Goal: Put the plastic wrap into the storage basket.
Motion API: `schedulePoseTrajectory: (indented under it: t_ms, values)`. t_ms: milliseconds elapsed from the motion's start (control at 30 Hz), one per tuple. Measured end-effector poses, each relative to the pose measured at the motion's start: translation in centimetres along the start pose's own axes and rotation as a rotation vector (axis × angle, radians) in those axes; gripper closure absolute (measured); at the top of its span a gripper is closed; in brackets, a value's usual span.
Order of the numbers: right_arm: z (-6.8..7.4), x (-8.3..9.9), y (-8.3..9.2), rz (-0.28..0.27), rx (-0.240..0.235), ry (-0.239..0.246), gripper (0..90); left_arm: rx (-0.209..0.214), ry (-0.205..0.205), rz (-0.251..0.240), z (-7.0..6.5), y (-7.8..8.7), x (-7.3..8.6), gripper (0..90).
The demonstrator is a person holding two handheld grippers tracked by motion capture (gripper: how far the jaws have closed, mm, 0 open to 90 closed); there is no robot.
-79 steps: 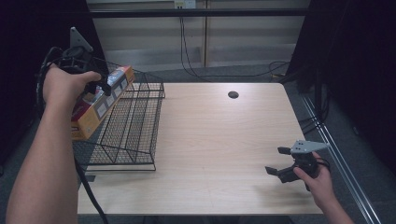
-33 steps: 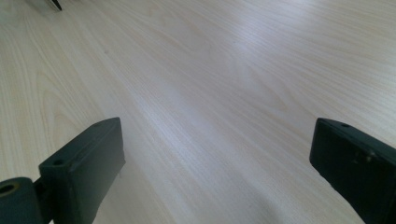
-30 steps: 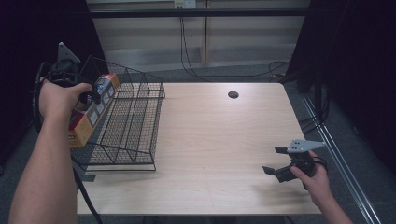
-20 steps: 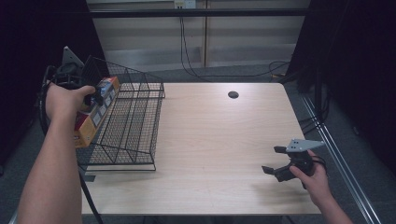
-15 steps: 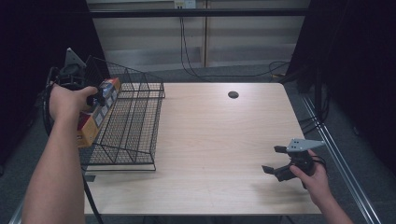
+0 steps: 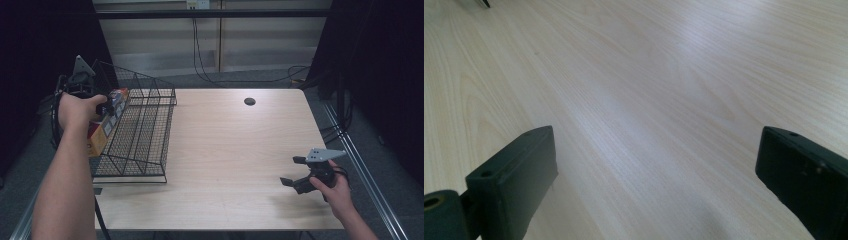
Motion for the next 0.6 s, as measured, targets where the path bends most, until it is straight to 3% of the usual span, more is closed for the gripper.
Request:
schedulePoseTrajectory:
  t_ms: [133, 267, 333, 400, 600]
  values:
    - [0.0, 0.1, 0.0, -0.001, -0.003, 0.005, 3.0, 0.017, 0.023, 0.017, 0.1, -0.6, 0.1, 41.7]
    - [0.0, 0.3, 0.2, 0.003, 0.001, 0.008, 3.0, -0.008, -0.008, -0.009, 0.1, -0.9, 0.1, 40.3]
    - [0.1, 0.3, 0.4, 0.003, 0.004, 0.0, 3.0, 0.015, -0.011, -0.059, -0.2, -0.1, -0.1, 40.0]
    - [0.1, 0.4, 0.5, 0.002, 0.009, 0.002, 2.9, 0.006, -0.024, -0.056, -0.7, 0.6, -0.1, 36.2]
    - [0.2, 0.2, 0.8, -0.005, 0.012, 0.006, 3.0, 0.06, -0.06, -0.087, -2.5, 1.3, 0.5, 31.9]
Point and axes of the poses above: each handheld gripper's, and its own axes: y roughly backward along the jaws, x roughly out of its underside, z roughly to its left, the point moved 4 cm from there along -y, roughly forward along the jaws, and after that the axes turned 3 degrees about x, right-handed, at the moved point
